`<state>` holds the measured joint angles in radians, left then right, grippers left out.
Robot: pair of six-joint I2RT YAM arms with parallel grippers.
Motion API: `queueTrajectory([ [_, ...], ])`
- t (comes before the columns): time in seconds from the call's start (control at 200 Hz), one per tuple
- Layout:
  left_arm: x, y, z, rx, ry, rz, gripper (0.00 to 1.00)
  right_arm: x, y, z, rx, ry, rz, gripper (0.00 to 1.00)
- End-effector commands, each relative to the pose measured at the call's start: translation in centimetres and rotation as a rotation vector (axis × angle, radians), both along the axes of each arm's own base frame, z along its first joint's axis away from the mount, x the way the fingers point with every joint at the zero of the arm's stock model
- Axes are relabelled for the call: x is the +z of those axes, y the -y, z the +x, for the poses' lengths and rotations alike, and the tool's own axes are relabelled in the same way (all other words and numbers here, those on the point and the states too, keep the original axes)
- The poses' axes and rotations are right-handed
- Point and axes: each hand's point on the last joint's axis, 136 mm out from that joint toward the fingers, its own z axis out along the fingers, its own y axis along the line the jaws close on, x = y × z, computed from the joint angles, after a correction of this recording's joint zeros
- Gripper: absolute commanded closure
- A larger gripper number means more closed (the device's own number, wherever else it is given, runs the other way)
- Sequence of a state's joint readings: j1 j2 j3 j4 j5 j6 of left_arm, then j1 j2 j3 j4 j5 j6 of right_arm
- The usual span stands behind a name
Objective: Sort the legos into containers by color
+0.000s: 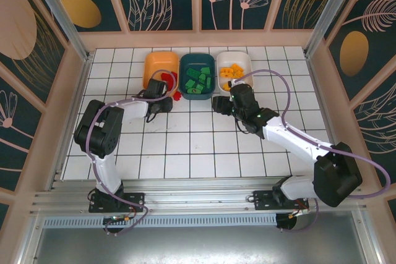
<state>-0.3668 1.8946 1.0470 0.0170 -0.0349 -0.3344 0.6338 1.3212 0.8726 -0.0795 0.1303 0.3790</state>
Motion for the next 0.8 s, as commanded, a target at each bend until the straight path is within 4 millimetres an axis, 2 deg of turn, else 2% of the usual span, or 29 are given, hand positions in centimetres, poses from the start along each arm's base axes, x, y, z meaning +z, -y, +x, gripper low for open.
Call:
queueTrajectory([
  [0.0,1.1,-0.1,-0.9,0.014,0.014,-0.013,0.7,1.8,0.3,0.6,-0.024,0.049,0.018,0.32],
  [0.15,5.7,0.4,-1.0,0.02,0.08,-0.08,0.72,1.9,0.1,0.5,-0.016,0.048,0.032,0.32],
  [0.17,7.2,0.5,-0.9,0.019,0.109,-0.099,0.72,1.8,0.0,0.5,-0.014,0.047,0.034,0.32],
  [0.23,9.2,0.5,-0.7,0.03,0.142,-0.117,0.75,1.7,0.0,0.5,-0.012,0.043,0.035,0.33],
  [0.38,12.9,0.6,1.2,0.07,0.194,-0.142,0.79,1.7,-0.1,0.3,-0.007,0.04,0.037,0.33],
  [0.455,13.3,0.1,3.1,0.112,0.188,-0.147,0.78,1.7,-0.2,0.2,0.001,0.04,0.044,0.33],
  [0.465,12.4,0.0,3.4,0.119,0.169,-0.139,0.78,1.8,-0.2,0.2,0.002,0.04,0.044,0.33],
  [0.5,11.5,-0.2,4.3,0.137,0.144,-0.125,0.78,1.9,-0.2,0.2,0.006,0.043,0.044,0.33],
  [0.636,9.4,-0.7,8.0,0.2,0.081,-0.085,0.77,2.9,-0.5,0.5,0.014,0.056,0.051,0.32],
  [0.746,8.5,-0.7,10.0,0.206,0.072,-0.145,0.75,3.1,-0.7,0.5,0.026,0.047,0.058,0.3],
  [0.796,8.6,-1.1,10.8,0.214,0.081,-0.148,0.7,3.0,-0.8,0.3,0.032,0.04,0.064,0.3],
])
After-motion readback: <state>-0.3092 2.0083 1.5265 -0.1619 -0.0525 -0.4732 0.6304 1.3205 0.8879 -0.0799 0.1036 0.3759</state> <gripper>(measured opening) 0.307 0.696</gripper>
